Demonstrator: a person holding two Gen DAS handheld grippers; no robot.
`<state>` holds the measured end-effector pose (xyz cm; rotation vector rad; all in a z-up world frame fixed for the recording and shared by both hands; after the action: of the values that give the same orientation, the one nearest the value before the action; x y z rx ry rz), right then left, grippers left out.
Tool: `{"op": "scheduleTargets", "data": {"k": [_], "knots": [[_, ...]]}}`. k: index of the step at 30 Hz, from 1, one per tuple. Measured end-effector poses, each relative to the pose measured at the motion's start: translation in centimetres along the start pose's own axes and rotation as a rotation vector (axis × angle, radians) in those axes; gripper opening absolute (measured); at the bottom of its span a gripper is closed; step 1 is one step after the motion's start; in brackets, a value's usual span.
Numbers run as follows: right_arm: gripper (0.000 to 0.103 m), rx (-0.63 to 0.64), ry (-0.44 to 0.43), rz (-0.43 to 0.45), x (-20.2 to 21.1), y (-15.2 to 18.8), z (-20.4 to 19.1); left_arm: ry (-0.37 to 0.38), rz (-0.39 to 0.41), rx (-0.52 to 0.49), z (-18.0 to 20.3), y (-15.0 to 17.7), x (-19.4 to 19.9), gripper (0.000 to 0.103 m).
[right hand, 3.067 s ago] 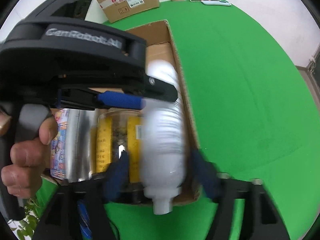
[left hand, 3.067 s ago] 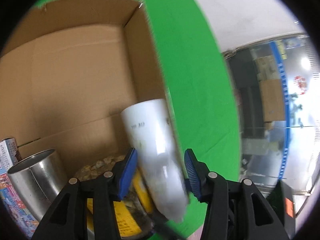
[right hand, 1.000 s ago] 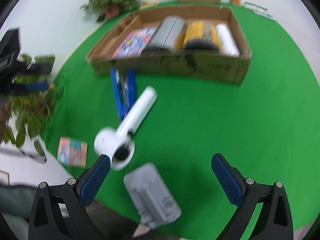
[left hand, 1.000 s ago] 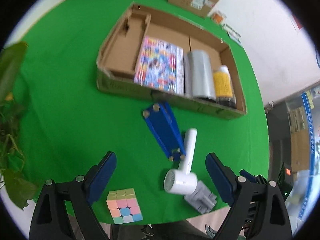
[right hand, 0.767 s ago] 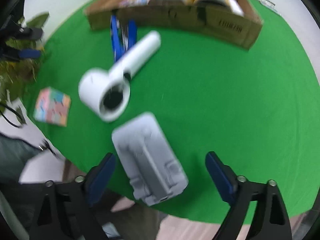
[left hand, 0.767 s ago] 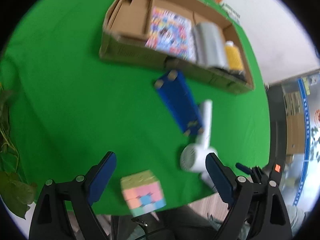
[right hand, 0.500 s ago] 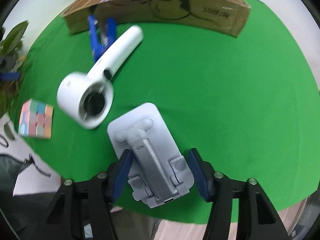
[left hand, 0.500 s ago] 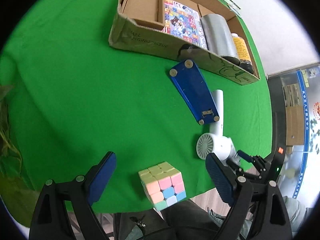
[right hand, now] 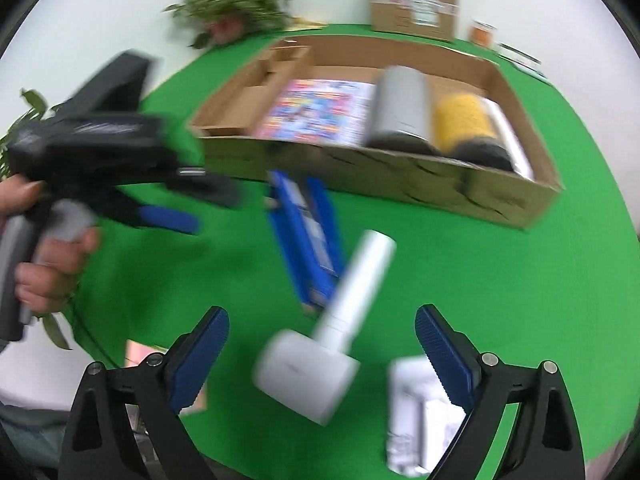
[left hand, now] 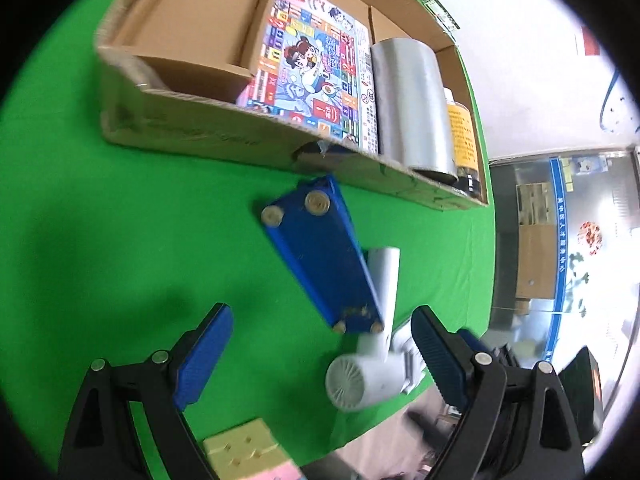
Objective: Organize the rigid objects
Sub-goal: 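Move the right tool toward the blue stapler on the table, then grasp the blue stapler with the right tool and lift it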
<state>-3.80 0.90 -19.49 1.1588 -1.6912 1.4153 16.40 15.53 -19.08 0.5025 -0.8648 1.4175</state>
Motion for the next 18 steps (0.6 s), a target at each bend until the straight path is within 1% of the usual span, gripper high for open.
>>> {"op": "scheduleTargets", "data": {"k": [3, 4, 7, 8, 9, 11, 12, 13, 14, 15, 16, 17, 18], "knots": [[0.095, 0.005, -0.022, -0.013, -1.4, -1.0, -1.6, 0.028, -0.015, -0.003, 0.0, -1.0, -1.1, 0.090], [0.095, 0.009, -0.028, -0.023, -2.0, -2.5, -1.7, 0.024, -0.024, -0.002, -0.1, -1.3, -1.6, 0.090], [0.094, 0.032, -0.010, -0.046, -4.3, -3.3, -1.9, 0.023, -0.046, 0.013, -0.6, -2.0, -3.0, 0.090], [0.084, 0.036, 0.003, -0.053, -5.0, -3.6, -1.8, 0.029, -0.050, 0.027, -0.9, -2.3, -3.5, 0.090], [0.068, 0.030, 0.011, -0.054, -5.6, -3.8, -1.6, 0.037, -0.052, 0.034, -1.2, -2.6, -3.7, 0.090], [0.057, 0.001, 0.036, -0.074, -6.9, -4.1, -0.8, 0.040, -0.056, 0.040, -1.6, -2.8, -3.8, 0.090], [0.047, -0.014, 0.044, -0.089, -7.6, -4.2, -0.6, 0.040, -0.056, 0.044, -1.8, -2.9, -3.8, 0.090], [0.044, -0.016, 0.047, -0.104, -8.1, -4.2, -0.8, 0.039, -0.056, 0.048, -2.0, -2.8, -3.7, 0.090], [0.042, -0.004, 0.065, -0.086, -8.2, -4.2, -1.2, 0.041, -0.055, 0.053, -2.5, -3.0, -3.2, 0.090], [0.040, 0.006, 0.065, -0.074, -8.3, -4.1, -1.7, 0.045, -0.049, 0.058, -2.9, -2.8, -3.0, 0.090], [0.037, 0.001, 0.049, -0.074, -8.2, -4.3, -2.1, 0.047, -0.044, 0.063, -3.1, -2.7, -2.8, 0.090], [0.030, -0.015, 0.027, -0.086, -8.1, -4.4, -2.4, 0.045, -0.043, 0.069, -3.5, -2.4, -2.5, 0.090], [0.028, -0.041, -0.016, -0.111, -8.0, -4.4, -2.6, 0.040, -0.044, 0.074, -3.8, -2.2, -2.3, 0.090]]}}
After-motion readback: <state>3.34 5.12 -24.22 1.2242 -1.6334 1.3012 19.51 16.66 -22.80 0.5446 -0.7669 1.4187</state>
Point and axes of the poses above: each gripper's, at about its wrist camera, not at the fingertips, and x roughly against the way its jaws point, z to its right, y to its underside, the point moved 1 cm from there along -x, roughly the way its jaws point, and after that the axes turned 15 degrees about -x, right-handed, at the moved point
